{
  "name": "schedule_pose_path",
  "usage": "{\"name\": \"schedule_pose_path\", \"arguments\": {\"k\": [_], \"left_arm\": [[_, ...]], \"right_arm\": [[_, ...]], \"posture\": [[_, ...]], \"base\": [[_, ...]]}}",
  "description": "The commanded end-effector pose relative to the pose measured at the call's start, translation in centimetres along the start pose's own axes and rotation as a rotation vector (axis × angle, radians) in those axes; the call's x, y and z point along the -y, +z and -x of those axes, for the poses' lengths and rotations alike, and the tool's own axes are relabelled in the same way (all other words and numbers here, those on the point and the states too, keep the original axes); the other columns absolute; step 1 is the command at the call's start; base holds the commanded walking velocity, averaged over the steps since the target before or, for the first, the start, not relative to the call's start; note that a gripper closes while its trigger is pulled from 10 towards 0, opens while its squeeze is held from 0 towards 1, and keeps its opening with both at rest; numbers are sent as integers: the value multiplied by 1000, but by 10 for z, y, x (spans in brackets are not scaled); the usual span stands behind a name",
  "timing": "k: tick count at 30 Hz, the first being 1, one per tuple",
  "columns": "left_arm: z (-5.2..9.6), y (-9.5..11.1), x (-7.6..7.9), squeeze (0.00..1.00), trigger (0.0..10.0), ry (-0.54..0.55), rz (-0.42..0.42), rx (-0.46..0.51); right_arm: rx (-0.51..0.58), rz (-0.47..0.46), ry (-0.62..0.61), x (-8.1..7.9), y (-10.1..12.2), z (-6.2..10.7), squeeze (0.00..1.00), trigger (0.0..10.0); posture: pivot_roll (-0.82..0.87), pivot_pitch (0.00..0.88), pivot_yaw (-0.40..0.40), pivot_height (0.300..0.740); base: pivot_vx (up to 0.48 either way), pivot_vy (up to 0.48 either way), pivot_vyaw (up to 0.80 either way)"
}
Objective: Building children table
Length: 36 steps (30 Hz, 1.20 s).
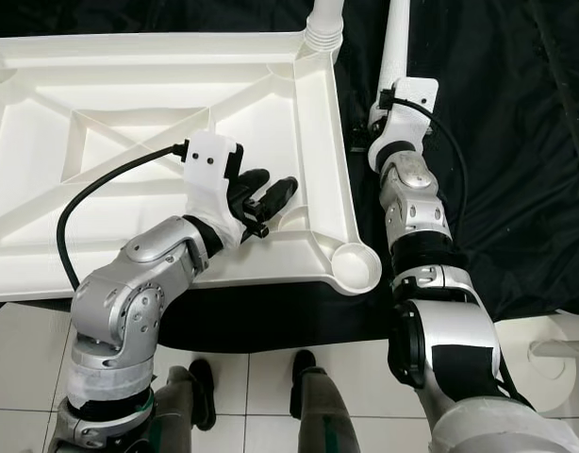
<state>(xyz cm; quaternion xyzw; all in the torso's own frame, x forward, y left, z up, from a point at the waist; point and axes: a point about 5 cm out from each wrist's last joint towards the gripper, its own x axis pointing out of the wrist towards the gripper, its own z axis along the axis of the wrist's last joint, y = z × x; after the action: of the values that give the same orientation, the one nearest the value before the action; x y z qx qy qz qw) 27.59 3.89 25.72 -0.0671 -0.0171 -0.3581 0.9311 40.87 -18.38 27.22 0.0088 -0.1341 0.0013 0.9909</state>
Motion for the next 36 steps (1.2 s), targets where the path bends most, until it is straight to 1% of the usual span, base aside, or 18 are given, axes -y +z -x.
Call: {"name": "schedule_pose_path", "arguments": {"k": [1,3,10,11,12,13,14,15,16,17,18,19,21,24,26,32,33,36], "left_arm": [[0,-20,-6,0,10000,67,49,-110],[-2,-19,-10,0,10000,82,42,-103],[-3,-15,-14,0,10000,98,34,-86],[-4,-14,-15,0,10000,100,32,-82],[-4,-14,-15,0,10000,100,32,-82],[-5,-14,-16,0,10000,101,28,-78],[-5,-13,-18,0,10000,103,23,-74],[-5,-13,-18,0,10000,103,23,-74],[-6,-13,-19,0,10000,105,16,-70],[-6,-13,-19,0,10000,105,16,-70],[-6,-12,-22,0,10000,113,-6,-66],[-6,-12,-22,0,10000,113,-6,-66],[-6,-12,-25,0,10000,113,-17,-64],[-7,-12,-26,0,10000,107,-30,-60],[-9,-12,-27,0,10000,76,-17,-56],[-13,-13,-27,0,10000,31,-34,-45],[-17,-10,-23,0,10000,-32,-35,-27],[-19,-6,-21,0,10000,-87,-38,-3]], "right_arm": [[-51,-23,-3,2,-15,4,0,0],[-5,-48,-14,5,-13,7,0,0],[53,-49,-41,10,-16,22,0,0],[88,-18,-67,13,-18,30,0,4471],[88,-18,-67,13,-18,30,0,4471],[128,-2,-92,16,-21,41,0,10000],[165,24,-131,19,-24,52,0,10000],[165,24,-131,19,-24,52,0,10000],[190,36,-153,21,-27,61,0,10000],[190,36,-153,21,-27,61,0,10000],[213,31,-173,19,-31,73,0,10000],[213,31,-173,19,-31,73,0,10000],[238,4,-185,13,-30,87,0,10000],[257,-13,-186,9,-28,95,0,10000],[270,-40,-183,1,-26,109,0,10000],[273,-47,-195,1,-25,117,0,10000],[296,-27,-193,4,-19,118,0,10000],[316,-3,-188,7,-15,119,0,10000]], "posture": [[52,441,19,740],[52,429,24,740],[50,415,27,740],[51,408,30,740],[51,408,30,740],[48,389,33,740],[45,377,34,740],[45,377,34,740],[43,371,35,740],[43,371,35,740],[33,338,42,740],[33,338,42,740],[26,318,44,740],[14,291,49,740],[-2,247,53,740],[-18,202,59,740],[-24,159,55,740],[-22,134,50,740]], "base": [[0,0,0],[0,0,0],[0,0,0],[0,0,0],[0,0,0],[0,0,0],[0,0,0],[0,0,0],[0,0,0],[0,0,0],[0,0,0],[0,0,0],[0,0,0],[0,0,0],[0,0,0],[0,0,0],[0,0,0],[0,0,0]]}}
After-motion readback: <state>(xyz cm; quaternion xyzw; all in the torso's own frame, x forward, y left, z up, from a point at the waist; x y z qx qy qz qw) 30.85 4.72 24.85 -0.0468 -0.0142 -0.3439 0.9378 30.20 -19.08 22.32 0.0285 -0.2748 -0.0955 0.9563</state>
